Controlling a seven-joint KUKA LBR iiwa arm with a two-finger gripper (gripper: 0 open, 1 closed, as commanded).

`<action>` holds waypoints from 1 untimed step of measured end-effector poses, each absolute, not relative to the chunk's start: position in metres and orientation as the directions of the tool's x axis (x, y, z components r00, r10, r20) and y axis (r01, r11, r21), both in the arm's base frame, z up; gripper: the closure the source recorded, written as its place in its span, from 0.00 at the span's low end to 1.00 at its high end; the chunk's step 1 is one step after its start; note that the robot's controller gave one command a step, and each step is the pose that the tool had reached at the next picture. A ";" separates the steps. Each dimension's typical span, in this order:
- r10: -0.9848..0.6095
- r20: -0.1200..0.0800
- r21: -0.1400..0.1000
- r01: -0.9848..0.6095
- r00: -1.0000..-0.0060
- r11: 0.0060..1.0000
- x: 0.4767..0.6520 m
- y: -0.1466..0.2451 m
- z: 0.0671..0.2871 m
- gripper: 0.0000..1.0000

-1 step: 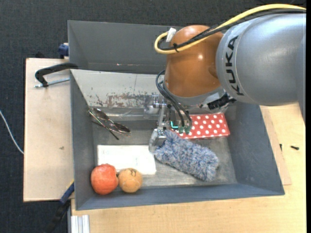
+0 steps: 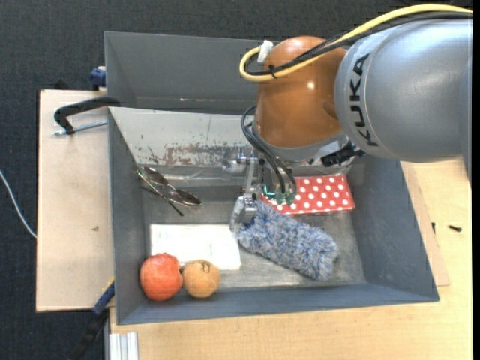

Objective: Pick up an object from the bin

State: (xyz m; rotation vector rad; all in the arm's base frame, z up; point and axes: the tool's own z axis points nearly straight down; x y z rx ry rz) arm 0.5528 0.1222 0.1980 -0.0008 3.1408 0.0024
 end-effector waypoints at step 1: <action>0.029 -0.008 0.003 0.029 -1.000 1.000 0.553 0.110 0.155 0.00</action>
Offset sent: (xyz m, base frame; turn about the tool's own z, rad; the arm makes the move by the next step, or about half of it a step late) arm 0.0018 -0.0455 -0.0947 -0.3866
